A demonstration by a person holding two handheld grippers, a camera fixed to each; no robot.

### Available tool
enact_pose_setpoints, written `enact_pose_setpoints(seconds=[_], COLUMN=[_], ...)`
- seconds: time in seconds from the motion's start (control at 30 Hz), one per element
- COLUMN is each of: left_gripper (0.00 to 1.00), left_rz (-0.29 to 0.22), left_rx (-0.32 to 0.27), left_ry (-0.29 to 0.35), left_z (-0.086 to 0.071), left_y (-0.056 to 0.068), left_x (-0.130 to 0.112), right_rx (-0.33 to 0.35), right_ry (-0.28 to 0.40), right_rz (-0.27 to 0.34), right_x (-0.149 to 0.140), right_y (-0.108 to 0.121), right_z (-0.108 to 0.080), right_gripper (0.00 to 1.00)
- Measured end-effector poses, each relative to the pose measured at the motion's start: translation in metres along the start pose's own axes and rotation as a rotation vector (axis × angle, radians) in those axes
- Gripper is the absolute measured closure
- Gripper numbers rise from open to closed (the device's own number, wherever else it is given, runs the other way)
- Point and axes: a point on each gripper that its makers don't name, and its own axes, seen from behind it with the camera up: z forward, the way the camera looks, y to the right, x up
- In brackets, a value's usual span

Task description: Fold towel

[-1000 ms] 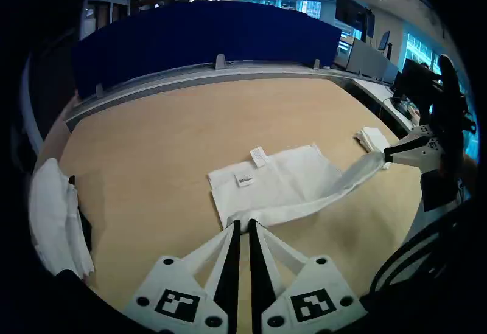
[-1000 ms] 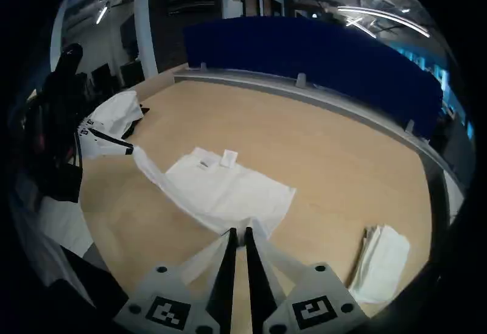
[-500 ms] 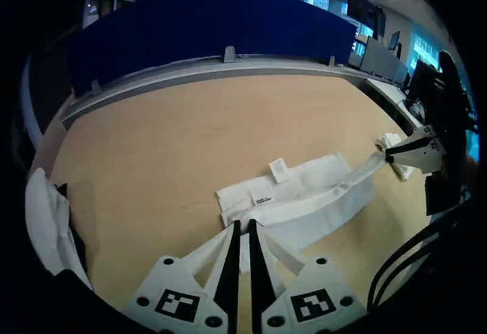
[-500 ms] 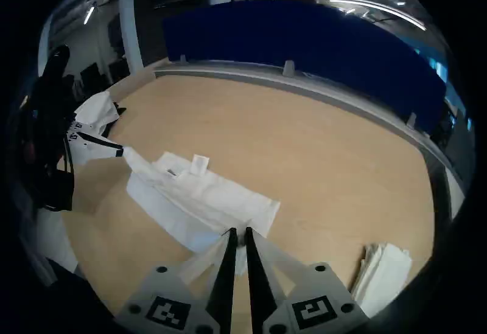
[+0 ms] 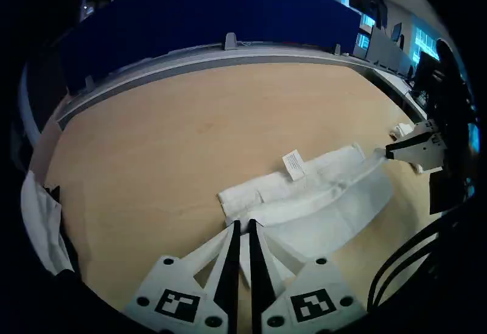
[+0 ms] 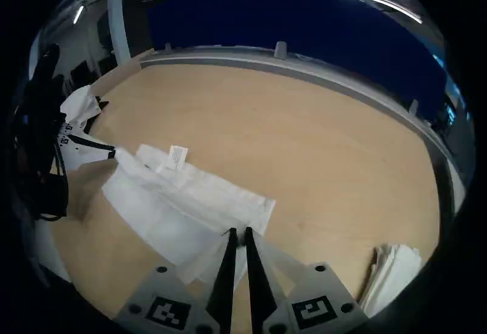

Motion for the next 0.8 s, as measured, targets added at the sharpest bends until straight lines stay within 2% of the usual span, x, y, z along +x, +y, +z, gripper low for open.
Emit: enact_pose_setpoints(seconds=[0.1,0.2,0.37,0.5,0.6,0.67,0.73,0.8], left_gripper=[0.90,0.88,0.59,0.37,0.23,0.17,0.12,0.11], left_rz=[0.008,0.015,0.013,0.004,0.001,0.000,-0.002,-0.006], left_rx=[0.009,0.022,0.017,0.011,0.018,0.020,0.022,0.023], left_ry=[0.007,0.009,0.008,0.009,0.012,0.011,0.010,0.009], left_z=[0.007,0.012,0.013,0.009,0.004,0.001,-0.002,-0.004], left_y=[-0.003,-0.005,-0.004,-0.005,-0.008,-0.009,-0.010,-0.010], left_x=[0.001,0.001,0.001,0.002,0.001,-0.001,-0.003,-0.005], right_rx=[-0.018,-0.036,-0.047,-0.045,-0.050,-0.052,-0.051,-0.051], right_ry=[-0.001,-0.001,-0.011,0.001,0.011,0.014,0.016,0.018], right_rz=[0.005,0.008,0.017,0.028,0.036,0.041,0.044,0.046], right_x=[-0.001,-0.001,-0.002,0.001,0.003,0.004,0.003,0.002], right_y=[0.004,0.006,0.006,0.005,0.006,0.006,0.005,0.004], right_z=[0.006,0.010,0.012,0.009,0.006,0.003,0.000,-0.003], right_gripper=[0.87,0.79,0.54,0.42,0.27,0.19,0.15,0.12])
